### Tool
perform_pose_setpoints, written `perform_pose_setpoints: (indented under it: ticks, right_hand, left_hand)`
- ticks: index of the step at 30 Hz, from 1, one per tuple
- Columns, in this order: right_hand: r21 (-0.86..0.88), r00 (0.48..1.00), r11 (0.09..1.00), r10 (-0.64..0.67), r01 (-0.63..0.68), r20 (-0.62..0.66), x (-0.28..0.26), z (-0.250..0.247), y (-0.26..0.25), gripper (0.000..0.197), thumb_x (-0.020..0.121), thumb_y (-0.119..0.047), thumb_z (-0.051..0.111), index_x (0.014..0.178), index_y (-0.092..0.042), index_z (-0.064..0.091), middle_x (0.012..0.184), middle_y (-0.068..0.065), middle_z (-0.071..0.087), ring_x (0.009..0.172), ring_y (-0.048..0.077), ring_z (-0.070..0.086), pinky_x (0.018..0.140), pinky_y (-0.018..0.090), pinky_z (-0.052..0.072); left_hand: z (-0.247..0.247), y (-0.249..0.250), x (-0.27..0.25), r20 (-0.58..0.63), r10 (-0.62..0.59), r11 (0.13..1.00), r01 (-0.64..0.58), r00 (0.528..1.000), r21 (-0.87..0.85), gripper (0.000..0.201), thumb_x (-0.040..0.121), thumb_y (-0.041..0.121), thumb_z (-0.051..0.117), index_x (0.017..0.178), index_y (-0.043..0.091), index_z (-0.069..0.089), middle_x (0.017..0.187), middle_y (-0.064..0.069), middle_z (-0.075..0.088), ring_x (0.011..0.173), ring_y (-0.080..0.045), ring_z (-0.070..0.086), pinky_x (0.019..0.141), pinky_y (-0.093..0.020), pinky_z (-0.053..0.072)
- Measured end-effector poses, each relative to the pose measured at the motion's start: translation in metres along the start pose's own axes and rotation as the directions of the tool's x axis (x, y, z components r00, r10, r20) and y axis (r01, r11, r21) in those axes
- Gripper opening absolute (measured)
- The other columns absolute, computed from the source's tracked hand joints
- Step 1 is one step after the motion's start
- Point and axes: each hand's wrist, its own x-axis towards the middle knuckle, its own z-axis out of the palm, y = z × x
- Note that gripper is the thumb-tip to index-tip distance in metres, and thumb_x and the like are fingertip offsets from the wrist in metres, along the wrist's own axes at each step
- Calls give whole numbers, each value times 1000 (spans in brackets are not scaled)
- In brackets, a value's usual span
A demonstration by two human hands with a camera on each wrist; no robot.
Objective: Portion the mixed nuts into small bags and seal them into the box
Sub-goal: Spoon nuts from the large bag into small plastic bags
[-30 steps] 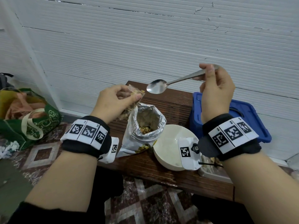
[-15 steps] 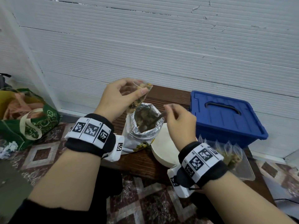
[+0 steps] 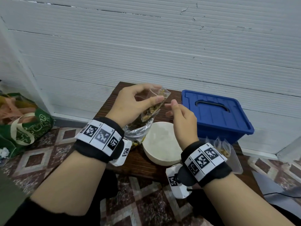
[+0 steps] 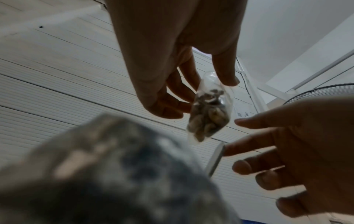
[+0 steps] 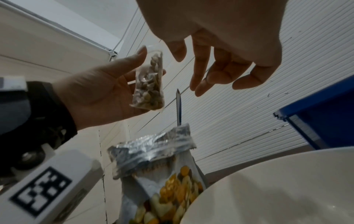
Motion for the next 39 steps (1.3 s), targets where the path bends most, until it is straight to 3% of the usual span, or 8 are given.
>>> perform_pose_setpoints:
  ticks: [7, 11, 15, 18, 21, 28, 33, 39]
  right_hand:
    - [226, 995, 974, 53, -32, -87, 2, -35, -14, 40, 99, -39, 46, 79, -19, 73, 72, 7, 67, 63, 4, 53, 70, 22, 40]
    - [190, 1000, 982, -18, 19, -8, 2, -62, -17, 60, 87, -44, 61, 85, 16, 63, 67, 23, 50, 62, 15, 46, 57, 9, 39]
    - [60, 998, 997, -57, 56, 18, 0, -80, -24, 25, 89, -26, 64, 73, -12, 74, 67, 7, 66, 63, 7, 56, 65, 17, 45]
    - [-18, 997, 997, -75, 74, -23, -1, -91, -19, 23, 90, -23, 62, 71, -20, 75, 71, -3, 72, 74, 5, 64, 71, 25, 47]
    - [-63, 998, 997, -47, 45, -44, -2, -99, -11, 23, 90, -23, 61, 71, -22, 75, 72, -5, 73, 78, 5, 66, 79, 30, 50]
    - [-233, 996, 971, 34, -52, -82, -7, -119, 11, 28, 88, -23, 63, 66, -9, 73, 72, 10, 71, 79, 22, 67, 78, 34, 50]
    - [-383, 972, 893, 215, -234, -92, -3, -125, 35, 31, 85, -28, 64, 59, -13, 71, 60, 2, 65, 66, 21, 58, 80, 43, 53]
    - [-573, 928, 746, 366, -339, -73, 3, -114, 57, 26, 83, -32, 63, 66, -15, 72, 76, 3, 68, 87, 28, 61, 93, 48, 46]
  left_hand:
    - [28, 5, -1, 43, 57, 998, -58, 997, 18, 32, 75, 29, 77, 107, 24, 72, 101, 7, 72, 94, -4, 66, 86, -23, 53]
    - [47, 11, -4, 73, 125, 991, -128, 989, 39, 32, 78, 23, 76, 109, 23, 71, 101, 5, 70, 93, -1, 64, 82, -16, 49]
    - [65, 12, -9, 101, 159, 985, -165, 982, 51, 35, 78, 24, 76, 113, 27, 68, 100, 5, 67, 94, -5, 63, 83, -19, 49]
    - [79, 13, -15, 122, 134, 990, -139, 983, 29, 42, 76, 30, 76, 117, 26, 67, 100, 6, 65, 94, -7, 62, 83, -21, 50]
    - [92, 8, -21, 162, 79, 996, -83, 984, 22, 53, 71, 41, 76, 121, 32, 64, 102, 10, 64, 96, -8, 62, 85, -26, 52]
    - [108, -16, -34, 288, -139, 977, 83, 948, 198, 60, 82, 32, 73, 137, 23, 51, 121, 11, 61, 105, -2, 54, 80, -5, 40]
    - [103, -36, -34, 267, -305, 908, 195, 914, 371, 48, 90, 30, 64, 136, 19, 51, 126, 7, 60, 107, -3, 53, 89, -16, 36]
    - [102, -61, -34, 265, -445, 824, 274, 856, 497, 48, 92, 28, 61, 137, 14, 49, 138, 0, 53, 124, -14, 49, 104, -25, 34]
